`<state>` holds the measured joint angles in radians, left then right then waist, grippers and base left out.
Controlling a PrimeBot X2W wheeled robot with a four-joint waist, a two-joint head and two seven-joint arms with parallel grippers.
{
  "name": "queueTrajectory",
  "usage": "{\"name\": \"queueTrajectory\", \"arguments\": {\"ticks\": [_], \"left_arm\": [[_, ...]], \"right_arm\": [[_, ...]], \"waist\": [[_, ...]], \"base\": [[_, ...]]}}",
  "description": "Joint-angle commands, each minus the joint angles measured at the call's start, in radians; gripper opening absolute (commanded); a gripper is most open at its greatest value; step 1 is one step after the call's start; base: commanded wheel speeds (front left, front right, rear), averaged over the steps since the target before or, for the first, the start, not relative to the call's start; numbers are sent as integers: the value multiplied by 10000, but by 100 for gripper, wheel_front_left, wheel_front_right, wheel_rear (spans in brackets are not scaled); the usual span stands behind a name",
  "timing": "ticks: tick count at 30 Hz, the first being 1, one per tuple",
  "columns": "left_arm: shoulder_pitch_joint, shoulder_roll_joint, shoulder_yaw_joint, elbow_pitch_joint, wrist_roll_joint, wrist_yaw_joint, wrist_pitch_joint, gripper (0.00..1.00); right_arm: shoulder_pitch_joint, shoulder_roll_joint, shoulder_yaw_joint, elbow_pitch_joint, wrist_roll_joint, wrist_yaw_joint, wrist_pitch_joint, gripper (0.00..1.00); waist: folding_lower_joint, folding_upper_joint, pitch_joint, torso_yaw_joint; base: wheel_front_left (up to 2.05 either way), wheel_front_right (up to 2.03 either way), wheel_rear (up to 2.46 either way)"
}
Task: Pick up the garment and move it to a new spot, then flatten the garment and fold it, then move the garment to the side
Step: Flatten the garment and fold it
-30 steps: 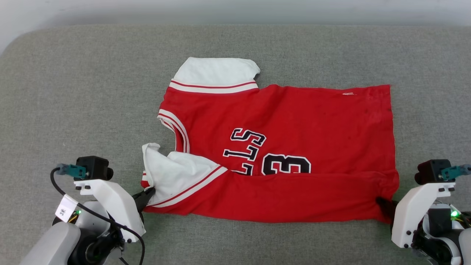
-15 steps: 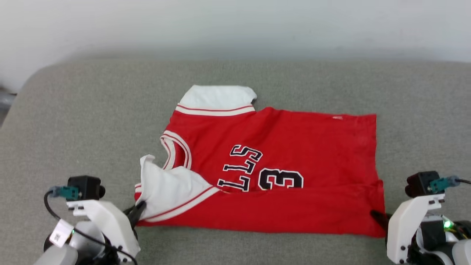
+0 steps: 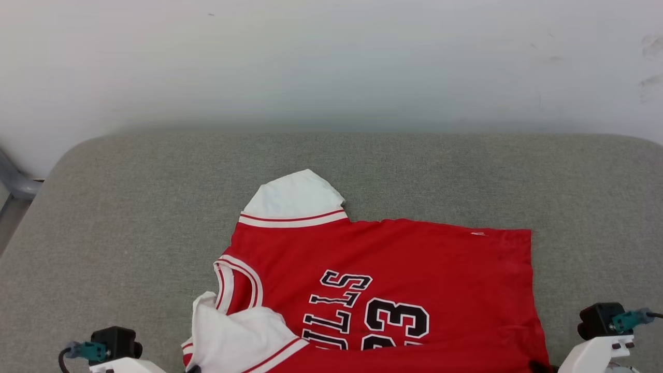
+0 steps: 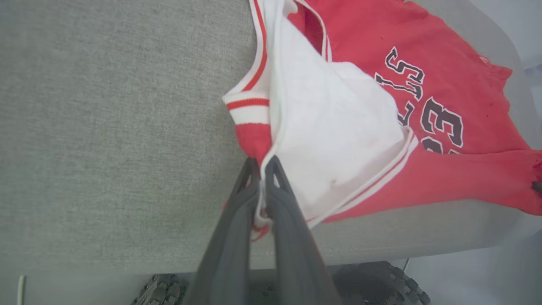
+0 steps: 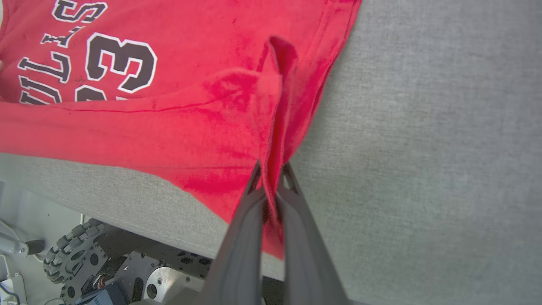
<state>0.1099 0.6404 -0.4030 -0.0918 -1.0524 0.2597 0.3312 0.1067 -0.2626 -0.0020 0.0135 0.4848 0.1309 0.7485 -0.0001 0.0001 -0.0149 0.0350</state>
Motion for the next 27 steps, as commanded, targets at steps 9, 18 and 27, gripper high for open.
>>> {"name": "queueTrajectory", "arguments": {"ticks": [9,18,27], "left_arm": [[-93,-903,-291,1383,-257,-660,-516,40],[-1064,-1074,-159,2394,731,-1201,-2125,100],[-2142,-1197,197,2209,1996,-1091,-4195,100]], "right_arm": [[434,270,-31,932,-57,-4,-1174,16],[72,590,-11,1097,-447,-4,-4279,100],[-619,1049,-217,433,-1844,-4,-7017,100]], "waist": [[1,-1,139,83],[1,-1,230,-51],[1,-1,670,-249]], "base": [[0,0,0],[0,0,0],[0,0,0]]}}
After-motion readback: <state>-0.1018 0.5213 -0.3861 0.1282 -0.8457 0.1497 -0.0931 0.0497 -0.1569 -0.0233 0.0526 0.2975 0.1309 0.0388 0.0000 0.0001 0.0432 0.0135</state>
